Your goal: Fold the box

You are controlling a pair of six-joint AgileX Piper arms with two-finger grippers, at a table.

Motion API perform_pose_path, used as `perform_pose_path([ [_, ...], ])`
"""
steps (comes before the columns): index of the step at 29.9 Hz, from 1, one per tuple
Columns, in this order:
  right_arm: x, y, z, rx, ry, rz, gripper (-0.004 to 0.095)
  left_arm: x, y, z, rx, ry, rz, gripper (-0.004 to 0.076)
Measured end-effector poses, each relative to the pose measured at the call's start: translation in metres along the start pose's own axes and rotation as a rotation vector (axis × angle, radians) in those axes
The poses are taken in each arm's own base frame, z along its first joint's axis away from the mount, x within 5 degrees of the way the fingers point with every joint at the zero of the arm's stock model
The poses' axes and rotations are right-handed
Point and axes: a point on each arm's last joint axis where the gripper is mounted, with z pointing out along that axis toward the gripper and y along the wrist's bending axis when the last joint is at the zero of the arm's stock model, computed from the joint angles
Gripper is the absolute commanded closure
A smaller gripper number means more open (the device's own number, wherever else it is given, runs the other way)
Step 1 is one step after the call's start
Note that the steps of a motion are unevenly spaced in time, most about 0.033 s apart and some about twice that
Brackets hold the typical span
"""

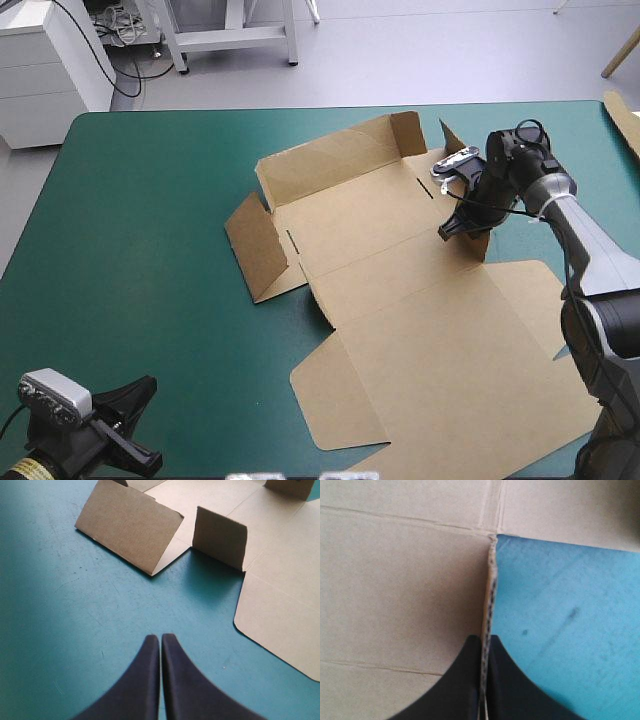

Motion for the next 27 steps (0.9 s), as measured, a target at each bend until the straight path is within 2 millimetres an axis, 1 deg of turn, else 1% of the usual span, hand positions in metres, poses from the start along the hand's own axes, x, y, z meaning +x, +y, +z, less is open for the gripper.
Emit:
perform_pose_path([
  [3,-0.008,0.005,0.007,-0.002,0.005,-0.066,0.0929,0.000,0.000,0.000,0.000,0.000,0.000,0.0731],
  [6,-0.018,0.020,0.009,-0.003,0.003,-0.167,0.0929,0.000,0.000,0.000,0.000,0.000,0.000,0.0731],
  [11,-0.037,0.061,0.003,0.004,-0.023,-0.368,0.0929,0.000,0.000,0.000,0.000,0.000,0.000,0.0731],
  [17,-0.053,0.106,-0.009,-0.002,-0.074,-0.607,0.0930,0.000,0.000,0.000,0.003,0.000,-0.003,0.0731],
  [23,-0.062,0.142,-0.020,-0.001,-0.121,-0.858,0.0930,0.000,-0.001,0.000,0.012,-0.001,-0.010,0.0731],
  [27,-0.064,0.163,-0.024,-0.023,-0.148,-0.963,0.0930,0.000,-0.002,0.000,0.020,-0.001,-0.016,0.0731],
])
